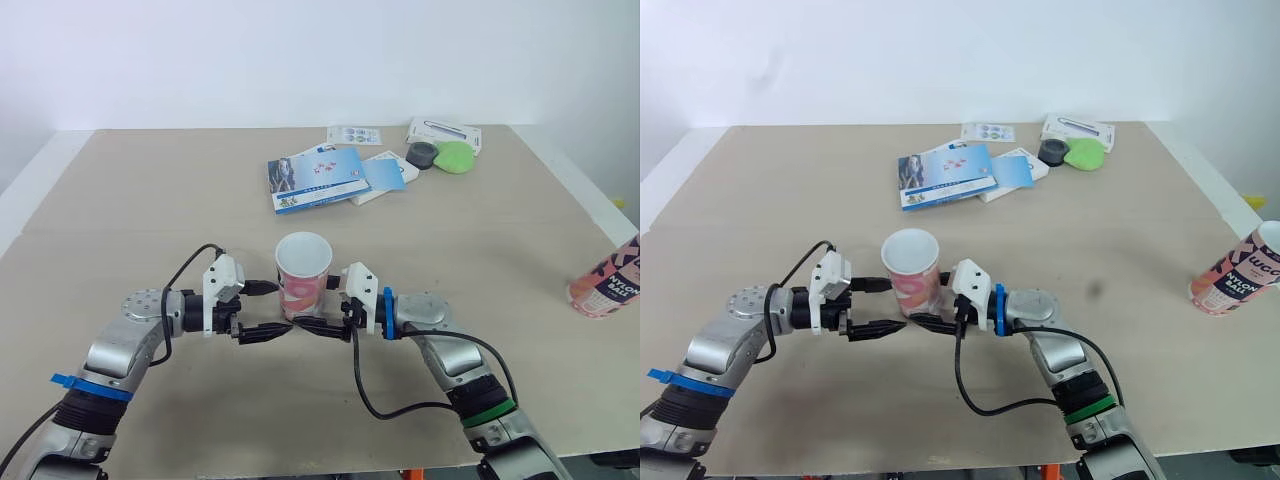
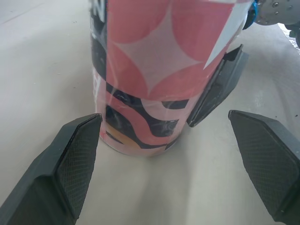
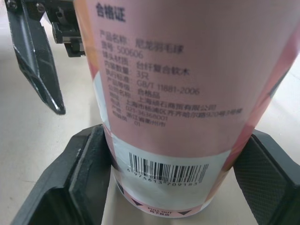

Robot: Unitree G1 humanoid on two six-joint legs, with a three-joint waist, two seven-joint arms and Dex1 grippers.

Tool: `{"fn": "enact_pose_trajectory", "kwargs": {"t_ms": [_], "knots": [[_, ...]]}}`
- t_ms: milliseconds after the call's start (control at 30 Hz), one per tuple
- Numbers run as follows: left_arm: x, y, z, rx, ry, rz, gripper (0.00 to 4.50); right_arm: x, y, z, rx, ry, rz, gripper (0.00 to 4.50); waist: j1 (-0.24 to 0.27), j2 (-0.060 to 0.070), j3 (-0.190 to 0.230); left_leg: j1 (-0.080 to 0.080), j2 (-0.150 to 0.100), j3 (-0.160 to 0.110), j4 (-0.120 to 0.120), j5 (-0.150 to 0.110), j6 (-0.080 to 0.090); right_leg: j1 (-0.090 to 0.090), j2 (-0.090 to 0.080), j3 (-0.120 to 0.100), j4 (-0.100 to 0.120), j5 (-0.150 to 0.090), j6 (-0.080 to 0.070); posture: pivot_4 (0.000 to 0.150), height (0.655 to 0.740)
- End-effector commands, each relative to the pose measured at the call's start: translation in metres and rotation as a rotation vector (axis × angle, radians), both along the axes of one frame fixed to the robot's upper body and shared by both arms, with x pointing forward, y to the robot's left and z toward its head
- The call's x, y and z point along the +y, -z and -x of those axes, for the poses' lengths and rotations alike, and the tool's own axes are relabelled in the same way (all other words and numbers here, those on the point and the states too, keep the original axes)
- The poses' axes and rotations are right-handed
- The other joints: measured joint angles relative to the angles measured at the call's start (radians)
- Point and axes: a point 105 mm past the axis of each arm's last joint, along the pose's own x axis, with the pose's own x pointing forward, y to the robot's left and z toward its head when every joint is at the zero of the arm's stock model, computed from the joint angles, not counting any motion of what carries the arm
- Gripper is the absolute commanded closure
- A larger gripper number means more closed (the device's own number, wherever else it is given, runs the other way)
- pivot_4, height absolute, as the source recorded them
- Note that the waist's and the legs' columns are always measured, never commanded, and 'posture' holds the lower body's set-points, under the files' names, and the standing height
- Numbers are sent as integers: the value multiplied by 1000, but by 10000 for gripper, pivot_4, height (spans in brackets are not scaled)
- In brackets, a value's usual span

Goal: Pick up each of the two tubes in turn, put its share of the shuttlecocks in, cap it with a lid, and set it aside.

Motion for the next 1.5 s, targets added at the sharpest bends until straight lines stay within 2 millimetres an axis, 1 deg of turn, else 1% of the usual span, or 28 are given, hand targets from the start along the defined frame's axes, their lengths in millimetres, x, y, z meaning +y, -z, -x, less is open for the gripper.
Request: {"fn": "enact_pose_trajectory", "kwargs": {"t_ms": [33,133,200,267,300,367,433,500,567,667,733,867,933,967,1133,1233,1333,1400,1500], "knots": [[14,-43,-4,-121,-38,33,0,-20,-17,4,-31,65,-51,5420,1,0,0,-1,0,-1,0,0,0,0,0,0,0,0,0,1500,7400],[14,-62,-6,-175,-47,45,0,-45,-27,-2,-33,223,-115,5420,4,-1,0,-1,-1,-2,0,0,0,0,-2,-2,0,-1,0,1500,7400],[8,-75,-8,-210,-43,70,0,-72,-33,-11,-57,402,-170,5420,5,-1,0,-1,-2,-2,0,0,0,1,-3,-1,0,-1,2,1500,7400],[-5,-85,-9,-239,-25,105,0,-110,-40,-22,-88,653,-244,5420,4,-1,0,-1,-3,-2,1,0,0,1,-3,1,0,-1,4,1500,7400],[-11,-89,-9,-248,-17,121,0,-126,-41,-25,-93,749,-272,5420,5,-1,0,-1,-3,-2,1,0,0,1,-3,1,0,-1,4,1500,7400],[-31,-95,-12,-260,15,172,0,-179,-43,-31,-139,1048,-286,5420,3,-1,0,-1,-3,-1,1,0,0,1,-2,2,0,0,4,1500,7400],[-53,-97,-16,-268,52,207,0,-234,-45,-29,-176,1358,-307,5420,6,-1,0,0,-3,0,1,0,0,1,-2,2,0,0,4,1500,7400],[-67,-99,-20,-281,69,220,0,-262,-43,-26,-149,1519,-361,5420,6,-1,0,-1,-4,0,1,1,-1,2,-3,2,0,0,5,1500,7400],[-79,-102,-21,-290,94,236,0,-279,-37,-25,-119,1616,-372,5420,1,-1,0,-1,-7,2,1,1,-1,1,-3,4,0,1,4,1500,7400],[-87,-101,-19,-289,121,246,0,-290,-24,-25,-54,1686,-373,5420,-5,-1,0,1,-6,3,0,1,-1,1,-2,7,0,2,3,1500,7400],[-88,-98,-19,-288,123,238,0,-293,-14,-25,-19,1706,-342,5420,-12,1,0,2,-6,4,-1,1,-1,1,-1,7,0,1,3,1500,7400],[-83,-94,-20,-284,100,223,0,-296,0,-23,44,1723,-347,5420,-13,1,-1,2,-4,4,-1,1,-1,2,0,7,0,1,3,1500,7400],[-79,-92,-23,-285,76,208,0,-296,3,-21,56,1724,-353,5420,-13,1,-1,3,-4,4,0,1,-1,3,0,7,0,2,4,1500,7400],[-77,-90,-24,-282,63,205,0,-295,4,-20,65,1715,-359,2714,-13,1,-1,3,-4,4,0,1,-1,3,0,7,0,2,4,1500,7400],[-69,-84,-25,-265,10,194,0,-287,7,-11,70,1673,-350,2714,-10,1,-1,3,-4,4,0,1,-1,4,-1,6,-1,1,6,1500,7400],[-61,-74,-28,-259,-43,176,0,-280,10,-1,62,1632,-303,2714,-7,1,-1,3,-3,3,0,1,-1,4,-2,6,-1,0,6,1500,7400],[-47,-69,-33,-257,-140,185,0,-272,11,11,56,1567,-272,2714,-4,1,-1,3,-3,3,0,1,-1,4,-2,6,-1,0,6,1500,7400],[-32,-65,-35,-254,-220,194,0,-265,8,20,46,1505,-242,2714,-2,1,-2,3,-3,3,0,1,-1,4,-2,6,-1,0,6,1500,7400],[-15,-54,-32,-252,-298,176,0,-267,14,30,87,1508,-220,2714,-3,1,-2,4,-2,3,0,1,-1,4,-1,7,0,1,5,1500,7400]]}}
